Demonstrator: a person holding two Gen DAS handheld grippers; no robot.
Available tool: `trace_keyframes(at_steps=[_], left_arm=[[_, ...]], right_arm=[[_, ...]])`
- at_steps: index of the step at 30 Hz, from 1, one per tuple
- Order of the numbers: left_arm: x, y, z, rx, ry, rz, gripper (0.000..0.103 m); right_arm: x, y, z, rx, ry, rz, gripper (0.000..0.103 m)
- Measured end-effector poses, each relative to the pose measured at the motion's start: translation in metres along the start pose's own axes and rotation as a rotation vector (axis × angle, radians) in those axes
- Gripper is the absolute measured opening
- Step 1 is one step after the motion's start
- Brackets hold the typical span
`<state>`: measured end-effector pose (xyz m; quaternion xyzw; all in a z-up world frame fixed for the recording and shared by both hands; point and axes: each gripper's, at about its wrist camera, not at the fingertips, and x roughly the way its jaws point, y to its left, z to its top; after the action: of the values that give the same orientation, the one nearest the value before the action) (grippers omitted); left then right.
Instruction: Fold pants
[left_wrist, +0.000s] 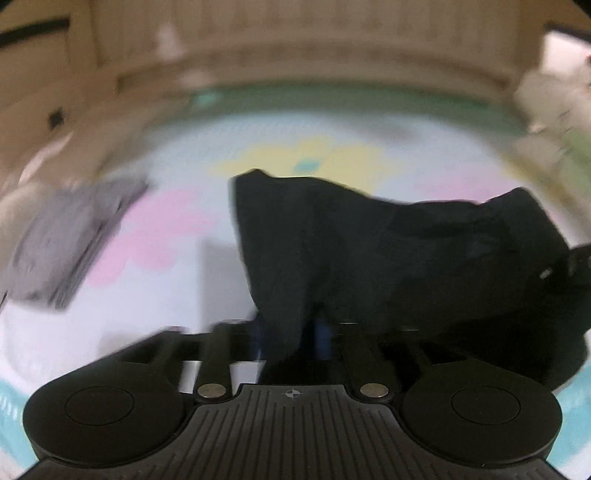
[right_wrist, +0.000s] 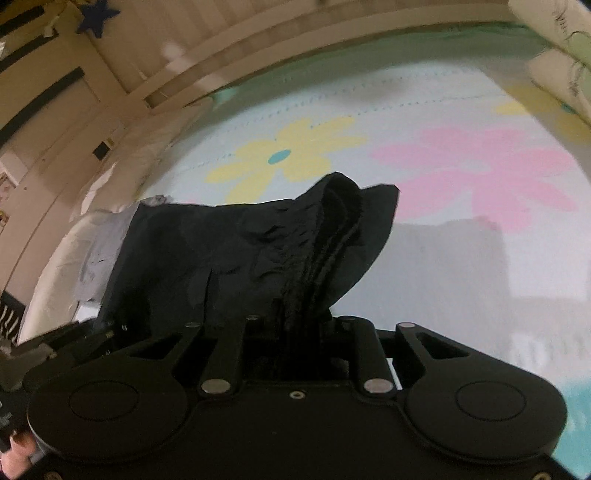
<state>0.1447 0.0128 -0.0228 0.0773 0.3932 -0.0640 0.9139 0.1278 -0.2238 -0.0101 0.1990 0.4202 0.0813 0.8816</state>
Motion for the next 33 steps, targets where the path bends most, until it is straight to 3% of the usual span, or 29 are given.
trace_keyframes(at_steps=[1,2,3,4,6,8,10,15,19,27,30,33], left_arm=[[0.015,0.004,-0.007,-0.014,0.038,0.045,0.043],[0.023,0.010,-0.015,-0.031,0.067,0.078,0.043],[0.033,0.016,-0.023,-0.063,0.105,0.105,0.043],[0.037,0.023,-0.029,-0.099,0.125,0.101,0.043],[0.038,0.031,-0.039,-0.170,0.130,0.071,0.043],[0.032,0.033,-0.045,-0.191,0.104,0.064,0.043],[0.025,0.030,-0.047,-0.162,0.103,0.077,0.043],[-0.012,0.015,-0.038,-0.100,0.047,0.095,0.043],[-0.040,0.003,-0.027,-0.046,-0.006,0.101,0.044],[-0.092,-0.005,-0.045,-0.052,-0.036,0.083,0.046],[-0.105,-0.008,-0.059,-0.047,-0.035,0.092,0.046],[-0.112,-0.007,-0.073,-0.069,-0.024,0.070,0.048]], right_arm=[[0.016,-0.004,0.003,0.014,0.021,-0.032,0.049],[0.026,-0.009,0.001,0.028,0.033,-0.068,0.071],[0.039,-0.014,-0.002,0.043,0.051,-0.119,0.081],[0.049,-0.020,-0.008,0.050,0.060,-0.167,0.085],[0.057,-0.030,-0.023,0.040,0.055,-0.200,0.084],[0.062,-0.037,-0.039,0.018,0.067,-0.196,0.090],[0.065,-0.040,-0.054,-0.037,0.077,-0.213,0.095],[0.064,-0.030,-0.063,-0.103,0.084,-0.220,0.095],[0.042,-0.015,-0.052,-0.074,0.023,-0.200,0.098],[-0.018,0.008,-0.051,-0.016,-0.048,-0.096,0.103],[-0.035,0.019,-0.061,-0.064,-0.041,-0.124,0.103],[-0.056,0.033,-0.078,-0.158,-0.087,-0.170,0.103]])
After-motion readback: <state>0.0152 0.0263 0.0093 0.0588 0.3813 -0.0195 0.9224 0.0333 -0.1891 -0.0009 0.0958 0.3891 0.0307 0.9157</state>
